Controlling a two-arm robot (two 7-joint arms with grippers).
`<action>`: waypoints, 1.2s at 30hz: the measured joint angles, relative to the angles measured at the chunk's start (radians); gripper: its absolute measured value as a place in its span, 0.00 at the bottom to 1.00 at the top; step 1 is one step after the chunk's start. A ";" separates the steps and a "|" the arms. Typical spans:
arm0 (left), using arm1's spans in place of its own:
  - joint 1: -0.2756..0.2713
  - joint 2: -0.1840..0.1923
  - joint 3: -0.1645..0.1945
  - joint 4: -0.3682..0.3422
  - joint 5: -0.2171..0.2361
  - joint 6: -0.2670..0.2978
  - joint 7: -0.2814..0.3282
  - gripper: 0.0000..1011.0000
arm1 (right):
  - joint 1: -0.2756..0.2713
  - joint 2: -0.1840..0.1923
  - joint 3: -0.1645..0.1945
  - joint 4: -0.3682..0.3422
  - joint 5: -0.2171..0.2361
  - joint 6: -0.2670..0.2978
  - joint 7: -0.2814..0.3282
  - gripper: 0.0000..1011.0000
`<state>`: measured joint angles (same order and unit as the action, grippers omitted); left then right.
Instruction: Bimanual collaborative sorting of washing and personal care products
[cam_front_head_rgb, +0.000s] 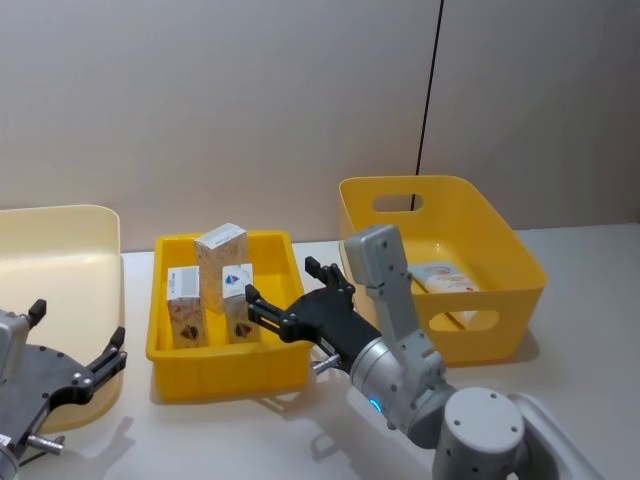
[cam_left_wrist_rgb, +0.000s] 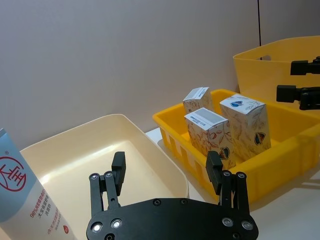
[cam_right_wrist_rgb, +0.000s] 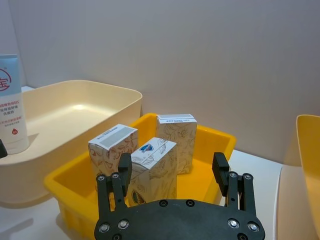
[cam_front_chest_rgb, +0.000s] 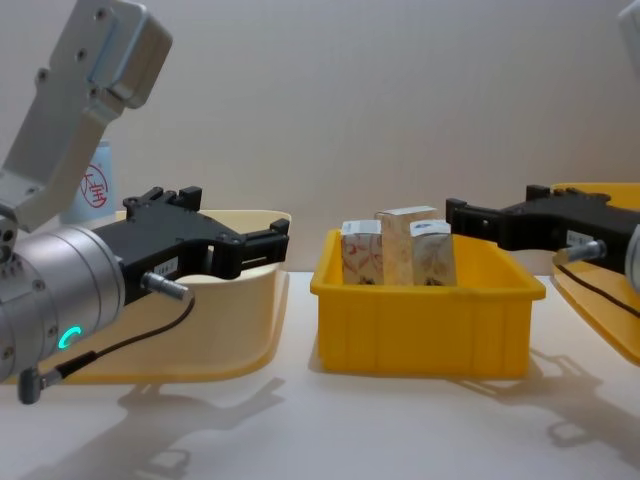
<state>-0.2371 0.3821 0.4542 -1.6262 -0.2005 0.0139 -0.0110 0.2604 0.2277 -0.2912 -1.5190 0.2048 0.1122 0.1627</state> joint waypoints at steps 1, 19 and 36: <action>0.000 0.000 0.000 0.000 0.000 0.000 0.000 0.99 | 0.002 -0.001 0.000 0.003 -0.001 0.001 0.000 0.99; 0.000 0.000 0.000 0.000 0.000 0.000 0.000 0.99 | 0.072 -0.034 -0.014 0.106 -0.006 -0.001 0.052 0.99; 0.000 0.000 0.000 0.000 0.000 0.000 0.000 0.99 | 0.104 -0.051 -0.028 0.153 -0.026 -0.014 0.077 0.99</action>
<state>-0.2372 0.3821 0.4542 -1.6262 -0.2004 0.0138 -0.0109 0.3641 0.1765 -0.3188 -1.3656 0.1790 0.0981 0.2393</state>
